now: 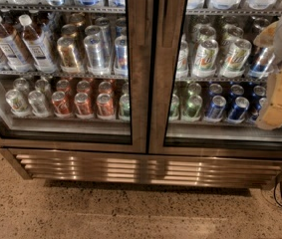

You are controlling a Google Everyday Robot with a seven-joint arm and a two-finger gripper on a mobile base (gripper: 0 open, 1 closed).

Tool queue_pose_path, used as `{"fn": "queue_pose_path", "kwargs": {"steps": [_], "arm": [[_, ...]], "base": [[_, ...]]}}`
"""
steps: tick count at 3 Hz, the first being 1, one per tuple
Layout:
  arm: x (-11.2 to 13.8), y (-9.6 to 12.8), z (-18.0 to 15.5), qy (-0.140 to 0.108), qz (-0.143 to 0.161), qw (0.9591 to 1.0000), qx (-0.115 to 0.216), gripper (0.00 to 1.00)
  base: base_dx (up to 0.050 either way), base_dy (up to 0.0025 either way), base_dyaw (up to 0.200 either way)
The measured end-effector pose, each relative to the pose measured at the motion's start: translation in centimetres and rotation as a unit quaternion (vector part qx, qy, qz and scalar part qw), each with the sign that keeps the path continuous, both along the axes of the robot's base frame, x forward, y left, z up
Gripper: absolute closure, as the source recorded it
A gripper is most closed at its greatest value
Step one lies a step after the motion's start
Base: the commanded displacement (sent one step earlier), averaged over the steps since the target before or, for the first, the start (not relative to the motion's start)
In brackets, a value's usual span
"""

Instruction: Open left fridge door

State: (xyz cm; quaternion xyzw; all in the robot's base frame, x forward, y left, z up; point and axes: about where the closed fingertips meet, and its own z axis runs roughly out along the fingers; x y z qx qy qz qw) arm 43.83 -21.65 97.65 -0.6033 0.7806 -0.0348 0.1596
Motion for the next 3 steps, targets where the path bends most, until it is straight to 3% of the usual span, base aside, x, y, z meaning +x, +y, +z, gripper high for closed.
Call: {"fn": "queue_pose_path", "kwargs": {"steps": [1,3], "arm": [[0.0,0.1,0.1,-0.002,0.002,1.0,0.0,0.0],[-1.2,5.7,-0.6,-0.012,0.073,0.9968,-0.032,0.0]], "base": [[0.0,0.0,0.0],[0.0,0.0,0.0]]}}
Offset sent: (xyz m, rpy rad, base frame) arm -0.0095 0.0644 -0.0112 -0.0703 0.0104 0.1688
